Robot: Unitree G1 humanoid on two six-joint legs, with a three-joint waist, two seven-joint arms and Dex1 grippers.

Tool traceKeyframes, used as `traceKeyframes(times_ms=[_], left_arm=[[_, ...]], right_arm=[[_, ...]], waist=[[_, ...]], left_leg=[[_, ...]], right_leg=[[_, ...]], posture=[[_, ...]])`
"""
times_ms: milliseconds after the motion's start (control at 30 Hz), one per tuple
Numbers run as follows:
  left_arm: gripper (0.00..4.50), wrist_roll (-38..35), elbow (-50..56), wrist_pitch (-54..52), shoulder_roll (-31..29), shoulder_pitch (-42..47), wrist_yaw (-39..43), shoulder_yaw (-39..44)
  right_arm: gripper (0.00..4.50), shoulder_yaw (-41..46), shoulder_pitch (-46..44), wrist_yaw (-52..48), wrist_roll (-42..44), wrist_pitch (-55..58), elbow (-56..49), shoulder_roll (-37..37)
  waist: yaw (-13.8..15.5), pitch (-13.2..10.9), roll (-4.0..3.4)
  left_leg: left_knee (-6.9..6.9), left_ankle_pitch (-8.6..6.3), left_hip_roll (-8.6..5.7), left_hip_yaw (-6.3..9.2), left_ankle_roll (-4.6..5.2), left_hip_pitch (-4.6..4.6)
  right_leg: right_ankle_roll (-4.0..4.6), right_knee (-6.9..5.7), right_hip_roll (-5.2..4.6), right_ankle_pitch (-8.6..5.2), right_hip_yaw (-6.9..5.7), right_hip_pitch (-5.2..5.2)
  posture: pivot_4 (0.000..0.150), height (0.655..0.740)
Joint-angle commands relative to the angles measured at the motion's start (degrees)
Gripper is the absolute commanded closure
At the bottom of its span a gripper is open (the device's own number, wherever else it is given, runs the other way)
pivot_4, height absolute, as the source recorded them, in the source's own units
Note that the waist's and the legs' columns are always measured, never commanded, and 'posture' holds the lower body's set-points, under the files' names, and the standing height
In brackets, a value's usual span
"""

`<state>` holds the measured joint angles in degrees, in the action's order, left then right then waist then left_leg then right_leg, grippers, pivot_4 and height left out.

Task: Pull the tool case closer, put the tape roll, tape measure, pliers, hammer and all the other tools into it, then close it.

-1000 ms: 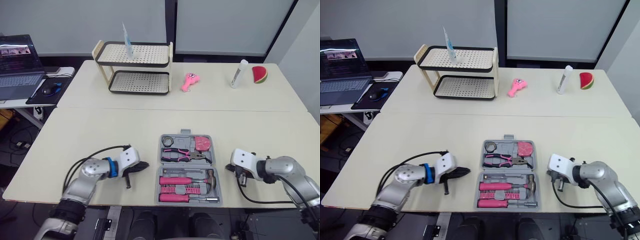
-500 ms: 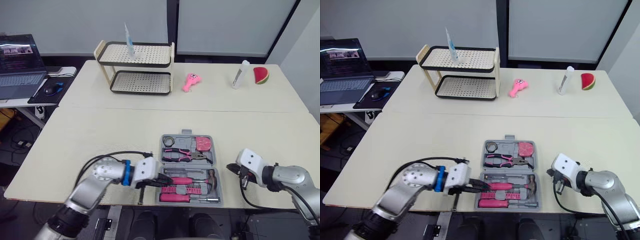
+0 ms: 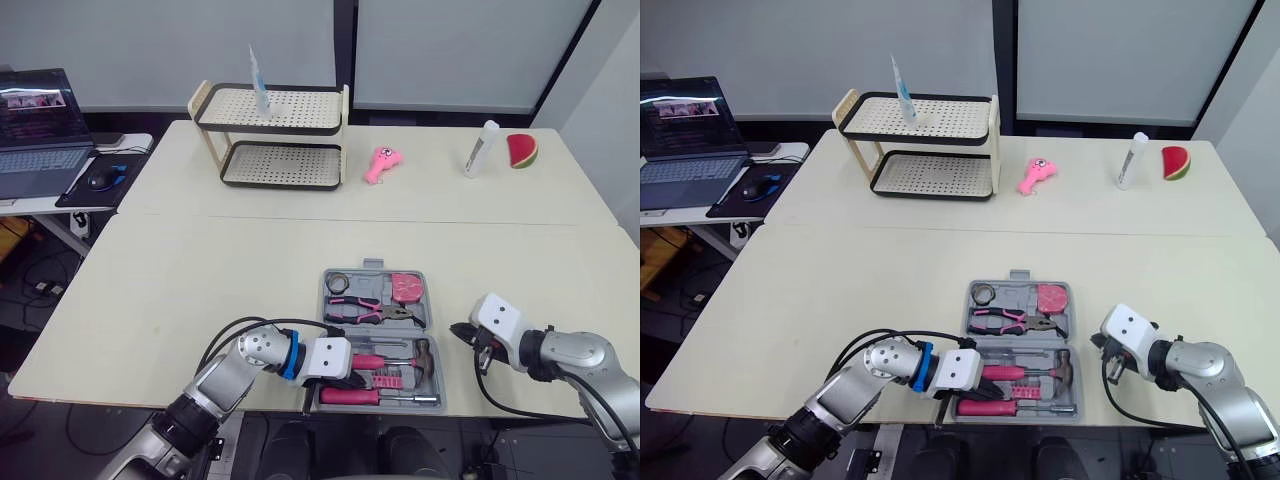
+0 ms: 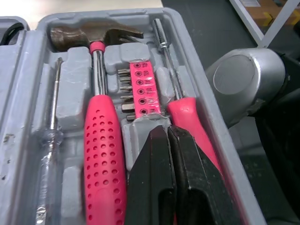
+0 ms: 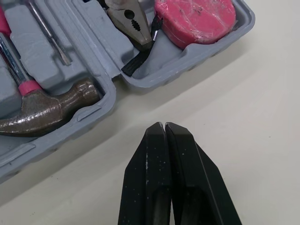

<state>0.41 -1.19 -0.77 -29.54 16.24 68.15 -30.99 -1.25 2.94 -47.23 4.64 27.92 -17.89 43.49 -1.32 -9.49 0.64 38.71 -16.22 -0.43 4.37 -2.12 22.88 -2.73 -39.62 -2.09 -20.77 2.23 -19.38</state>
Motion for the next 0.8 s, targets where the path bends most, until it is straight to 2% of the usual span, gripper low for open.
traceKeyframes(times_ms=[33,67,133,433,700,800], left_arm=[[4.45,1.7,-1.2,0.8,0.1,0.3,-0.3,-0.7],[4.45,1.9,-1.5,0.9,0.0,0.4,-0.3,-0.8],[4.50,2.3,-2.0,0.9,-0.2,0.5,-0.4,-0.8],[4.50,3.1,-3.5,1.0,-0.3,0.9,-0.4,-1.2],[4.50,3.1,-3.3,0.7,-0.6,0.6,-0.4,-1.7],[4.50,3.1,-3.1,0.7,-0.9,0.1,-0.3,-1.7]], right_arm=[[4.50,2.1,-2.0,0.5,2.9,4.3,-2.0,-0.6],[4.50,2.6,-2.8,0.2,4.5,6.9,-2.3,-0.7],[4.02,4.4,-5.4,-0.8,9.1,13.4,-2.8,-1.0],[2.65,8.3,-23.0,-0.7,24.3,42.2,2.2,-1.0],[1.34,5.6,-30.1,5.3,23.2,44.6,11.0,-4.7],[0.48,4.8,-31.0,8.7,21.6,42.3,13.0,-6.9]], waist=[[0.0,0.0,0.00],[-0.1,0.0,0.00],[0.0,0.0,-0.01],[0.0,0.0,-0.02],[0.0,0.0,-0.04],[-0.1,0.0,-0.05]], left_leg=[[0.00,0.00,0.00,-0.01,0.00,0.00],[0.00,0.00,0.00,-0.02,0.00,-0.01],[0.00,0.00,0.00,-0.01,0.00,-0.01],[0.00,0.00,-0.01,0.07,0.00,-0.01],[0.01,0.00,-0.02,0.05,0.01,0.00],[0.01,0.00,-0.02,0.05,0.01,-0.01]], right_leg=[[0.00,0.00,0.00,0.00,0.00,0.00],[0.00,0.00,0.00,0.00,0.00,0.00],[0.00,0.00,0.00,0.00,0.00,0.01],[0.00,0.04,-0.01,0.00,-0.01,0.07],[0.00,0.04,-0.04,0.00,0.01,0.06],[0.00,0.01,-0.04,0.00,0.01,0.04]], posture=[[0.150,0.7290],[0.150,0.7290],[0.150,0.7290],[0.150,0.7290],[0.150,0.7290],[0.150,0.7290]])
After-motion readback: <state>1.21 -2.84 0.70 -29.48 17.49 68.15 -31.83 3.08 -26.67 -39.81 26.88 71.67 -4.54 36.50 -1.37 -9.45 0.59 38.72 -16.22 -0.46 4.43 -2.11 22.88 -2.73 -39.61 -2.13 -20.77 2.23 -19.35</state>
